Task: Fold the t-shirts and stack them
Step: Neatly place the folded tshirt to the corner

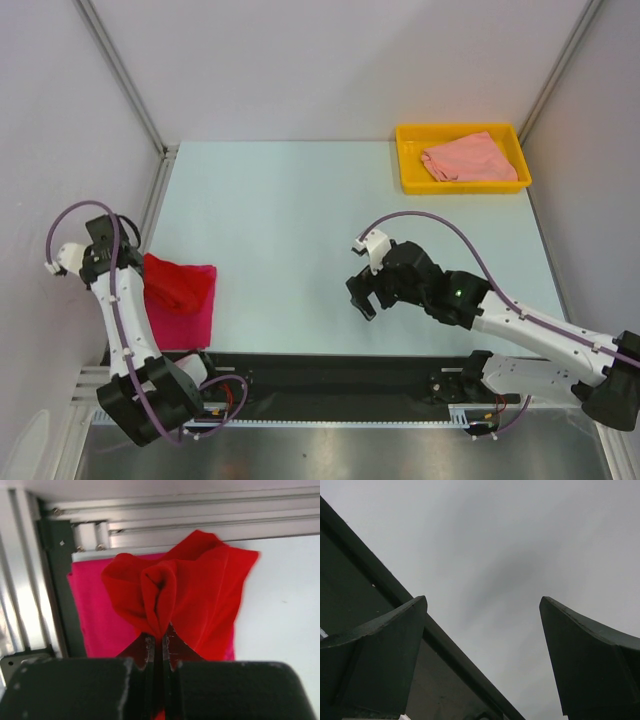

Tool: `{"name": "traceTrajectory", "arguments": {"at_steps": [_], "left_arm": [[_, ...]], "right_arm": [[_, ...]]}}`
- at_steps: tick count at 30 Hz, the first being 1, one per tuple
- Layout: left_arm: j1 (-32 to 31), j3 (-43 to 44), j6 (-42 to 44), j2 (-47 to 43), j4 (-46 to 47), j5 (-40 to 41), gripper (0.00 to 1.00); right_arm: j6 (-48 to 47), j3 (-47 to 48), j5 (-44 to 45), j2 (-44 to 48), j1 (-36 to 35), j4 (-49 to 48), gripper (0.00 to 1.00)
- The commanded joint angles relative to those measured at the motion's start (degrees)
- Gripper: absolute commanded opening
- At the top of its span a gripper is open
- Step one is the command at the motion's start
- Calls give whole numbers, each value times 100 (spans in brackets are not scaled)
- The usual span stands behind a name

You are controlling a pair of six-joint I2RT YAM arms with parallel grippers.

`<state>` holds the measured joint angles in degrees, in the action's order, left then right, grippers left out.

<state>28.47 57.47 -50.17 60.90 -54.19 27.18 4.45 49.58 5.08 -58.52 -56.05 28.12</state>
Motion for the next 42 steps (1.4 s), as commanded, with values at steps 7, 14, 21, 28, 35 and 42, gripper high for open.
{"name": "traceTrajectory", "arguments": {"at_steps": [7,14,21,28,35,42], "left_arm": [[528,-904,-168,-535,155,-257,0],[528,-1589,-564,-825,23,-266,0],[528,-1898,-730,-1019,-38,-38,0],[528,-1775,-915,-975,-285,24,0],[528,-1888,-1056,-1107,-259,-195,0],[528,-1959,-1153,-993,-223,-257,0]], "right_arm": [[863,412,-1332,-1169,200,-1701,100],[3341,1350,-2765,-3646,481,-4426,49],[5250,3433,-2908,-6038,-80,-5184,58],[5892,4717,-2855,-7181,-573,-5097,48],[5778,5263,-2591,-7779,-749,-4728,52],[5585,5694,-2389,-8403,-714,-4631,52]]}}
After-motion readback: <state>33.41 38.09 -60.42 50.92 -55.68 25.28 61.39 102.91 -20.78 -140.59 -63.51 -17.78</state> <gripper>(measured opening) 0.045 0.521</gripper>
